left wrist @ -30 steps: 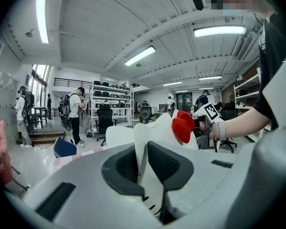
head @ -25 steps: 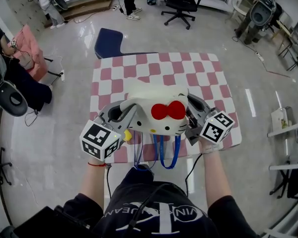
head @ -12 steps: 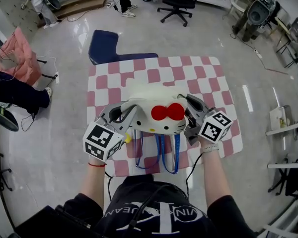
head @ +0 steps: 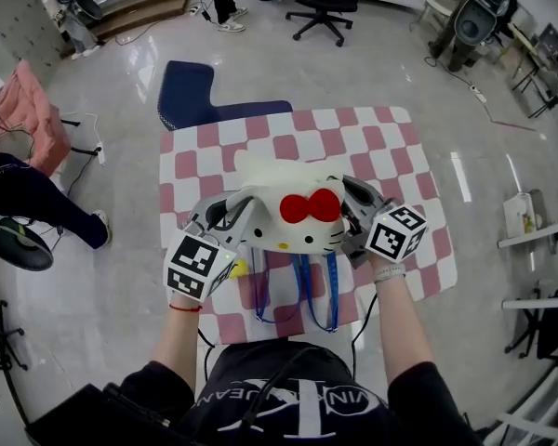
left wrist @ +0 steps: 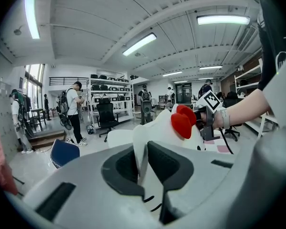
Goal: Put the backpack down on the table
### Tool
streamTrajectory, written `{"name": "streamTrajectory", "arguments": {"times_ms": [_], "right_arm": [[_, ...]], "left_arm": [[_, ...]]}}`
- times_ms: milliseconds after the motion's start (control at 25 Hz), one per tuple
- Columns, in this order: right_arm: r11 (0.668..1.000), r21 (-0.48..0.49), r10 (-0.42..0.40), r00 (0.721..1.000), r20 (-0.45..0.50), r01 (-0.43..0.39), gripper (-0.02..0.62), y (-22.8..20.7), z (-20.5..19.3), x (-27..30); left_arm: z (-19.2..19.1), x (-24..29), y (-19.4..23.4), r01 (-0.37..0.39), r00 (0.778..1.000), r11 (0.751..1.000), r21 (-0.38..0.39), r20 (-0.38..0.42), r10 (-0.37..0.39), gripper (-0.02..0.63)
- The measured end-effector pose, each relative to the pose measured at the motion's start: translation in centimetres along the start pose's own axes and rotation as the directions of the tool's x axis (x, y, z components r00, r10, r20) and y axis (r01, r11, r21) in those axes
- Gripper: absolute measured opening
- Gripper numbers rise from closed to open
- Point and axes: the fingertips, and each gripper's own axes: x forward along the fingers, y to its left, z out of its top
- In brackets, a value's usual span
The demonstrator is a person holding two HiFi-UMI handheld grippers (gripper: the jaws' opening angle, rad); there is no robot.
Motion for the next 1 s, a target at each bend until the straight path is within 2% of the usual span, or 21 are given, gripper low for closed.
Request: {"name": "streamTrajectory", "arguments": {"times_ms": [320, 600, 1000], "right_arm": [[1.000, -0.009, -0.004, 1.000, 0.003, 0.004, 0.014, -0.5, 0.3, 0.3], [0.999, -0.032, 0.016, 0.997, 0.080, -0.013, 0.015, -0.5, 1.2, 0.4], [0.998, -0.059, 0.033, 0.994, 0.101, -0.028, 0.015, -1.4, 0.6, 1.5]], "left_arm": [[0.9, 0.5, 0.4, -0.009, 1.000, 0.999, 0.048, 0.005, 0.009, 0.043], [1.0, 0.4, 0.1, -0.037, 0.999, 0.997, 0.073, 0.023, 0.035, 0.043], [0.4, 0.9, 0.7, -0.086, 0.996, 0.985, 0.150, -0.003, 0.088, 0.043]]}}
